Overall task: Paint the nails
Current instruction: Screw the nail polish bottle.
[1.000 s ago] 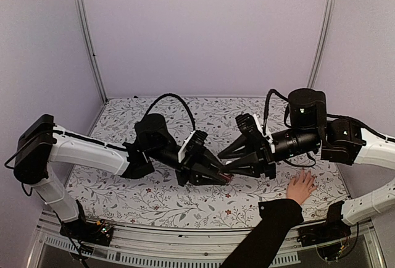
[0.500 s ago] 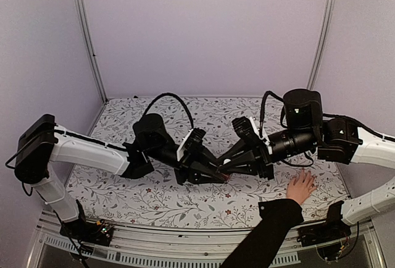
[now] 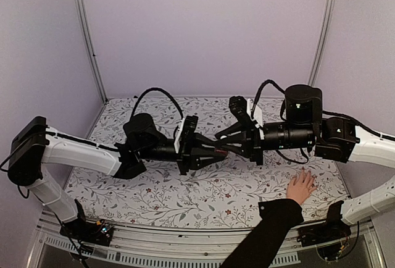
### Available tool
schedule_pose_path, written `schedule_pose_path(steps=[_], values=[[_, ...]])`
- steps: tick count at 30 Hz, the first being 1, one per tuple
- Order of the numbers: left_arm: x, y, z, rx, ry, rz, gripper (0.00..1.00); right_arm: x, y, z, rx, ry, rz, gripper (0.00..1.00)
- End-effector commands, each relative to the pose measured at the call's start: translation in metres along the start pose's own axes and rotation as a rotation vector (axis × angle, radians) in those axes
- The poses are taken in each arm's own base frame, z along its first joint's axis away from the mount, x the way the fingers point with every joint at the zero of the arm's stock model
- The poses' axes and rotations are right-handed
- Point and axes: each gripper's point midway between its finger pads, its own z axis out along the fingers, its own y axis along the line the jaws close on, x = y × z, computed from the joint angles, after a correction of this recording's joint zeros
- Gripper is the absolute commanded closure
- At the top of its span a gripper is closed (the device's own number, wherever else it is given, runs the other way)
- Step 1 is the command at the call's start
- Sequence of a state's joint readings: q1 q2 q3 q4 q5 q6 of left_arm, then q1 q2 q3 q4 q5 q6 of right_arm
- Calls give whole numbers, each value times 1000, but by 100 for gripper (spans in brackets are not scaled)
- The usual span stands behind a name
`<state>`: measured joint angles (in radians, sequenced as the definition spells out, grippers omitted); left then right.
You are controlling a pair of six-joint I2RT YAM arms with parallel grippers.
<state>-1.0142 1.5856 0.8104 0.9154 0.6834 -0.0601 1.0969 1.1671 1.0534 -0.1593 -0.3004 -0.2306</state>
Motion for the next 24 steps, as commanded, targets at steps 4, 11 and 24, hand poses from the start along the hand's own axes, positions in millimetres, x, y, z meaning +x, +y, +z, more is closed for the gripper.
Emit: schedule_pose_path(steps=[4, 11, 24], values=[[-38, 42, 9, -367, -88, 170, 100, -1, -36, 18, 188, -25, 53, 100], [-41, 63, 11, -617, -117, 290, 100, 6, -67, 25, 358, -52, 136, 100], [-36, 66, 12, -750, -126, 382, 100, 14, -76, 20, 430, -85, 189, 97]])
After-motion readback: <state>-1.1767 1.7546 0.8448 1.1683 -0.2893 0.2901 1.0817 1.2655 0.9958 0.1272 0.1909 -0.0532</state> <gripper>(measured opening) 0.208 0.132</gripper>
